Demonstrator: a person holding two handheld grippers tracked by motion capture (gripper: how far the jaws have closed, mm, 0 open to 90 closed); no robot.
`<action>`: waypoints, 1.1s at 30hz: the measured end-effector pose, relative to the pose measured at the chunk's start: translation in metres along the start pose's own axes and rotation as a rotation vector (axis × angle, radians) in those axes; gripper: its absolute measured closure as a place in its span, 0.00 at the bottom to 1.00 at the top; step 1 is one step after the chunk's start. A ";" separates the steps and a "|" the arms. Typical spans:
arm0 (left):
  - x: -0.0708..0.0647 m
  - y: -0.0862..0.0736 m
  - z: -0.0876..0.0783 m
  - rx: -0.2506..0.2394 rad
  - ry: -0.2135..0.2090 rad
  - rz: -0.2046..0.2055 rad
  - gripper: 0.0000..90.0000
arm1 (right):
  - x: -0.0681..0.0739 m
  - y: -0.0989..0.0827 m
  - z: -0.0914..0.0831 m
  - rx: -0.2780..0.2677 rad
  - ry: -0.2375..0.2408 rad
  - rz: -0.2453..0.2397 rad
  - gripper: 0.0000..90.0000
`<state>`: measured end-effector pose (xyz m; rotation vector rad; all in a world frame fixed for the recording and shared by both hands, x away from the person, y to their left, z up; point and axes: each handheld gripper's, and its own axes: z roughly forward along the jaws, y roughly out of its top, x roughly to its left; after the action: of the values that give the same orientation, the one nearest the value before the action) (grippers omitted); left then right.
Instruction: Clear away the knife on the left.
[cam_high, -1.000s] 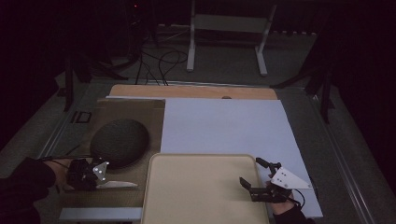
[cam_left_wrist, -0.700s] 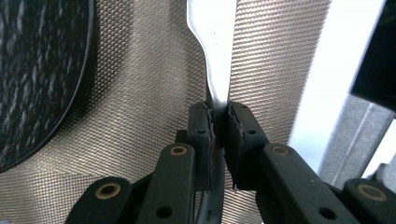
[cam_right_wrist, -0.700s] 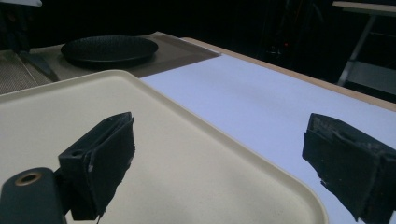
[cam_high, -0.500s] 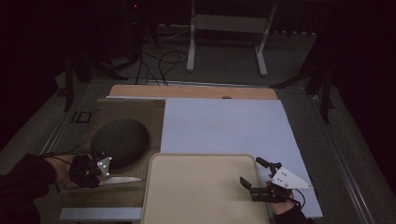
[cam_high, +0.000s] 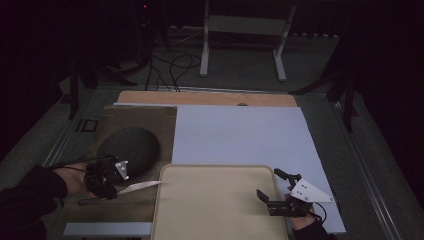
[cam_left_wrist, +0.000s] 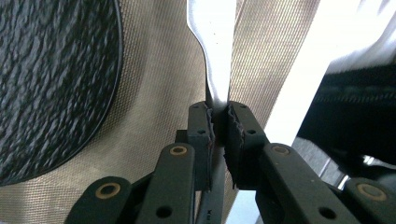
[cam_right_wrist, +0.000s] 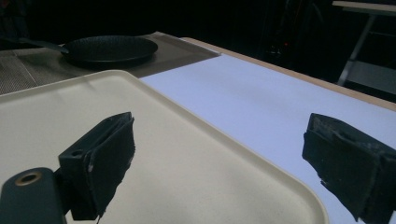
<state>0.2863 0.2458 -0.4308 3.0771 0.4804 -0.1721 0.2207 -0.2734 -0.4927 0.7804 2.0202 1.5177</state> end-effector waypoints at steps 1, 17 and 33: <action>-0.001 0.002 -0.001 -0.002 -0.007 -0.003 0.90 | 0.000 0.000 0.000 0.001 -0.001 0.000 0.10; -0.032 0.043 -0.011 -0.079 -0.065 -0.062 0.90 | 0.000 0.000 0.001 0.003 0.004 0.002 0.10; -0.064 0.089 -0.016 -0.207 -0.070 -0.180 0.90 | -0.001 -0.001 0.000 0.001 -0.001 0.004 0.10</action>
<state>0.2546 0.1426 -0.4075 2.8154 0.7225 -0.2172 0.2212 -0.2737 -0.4932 0.7863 2.0205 1.5183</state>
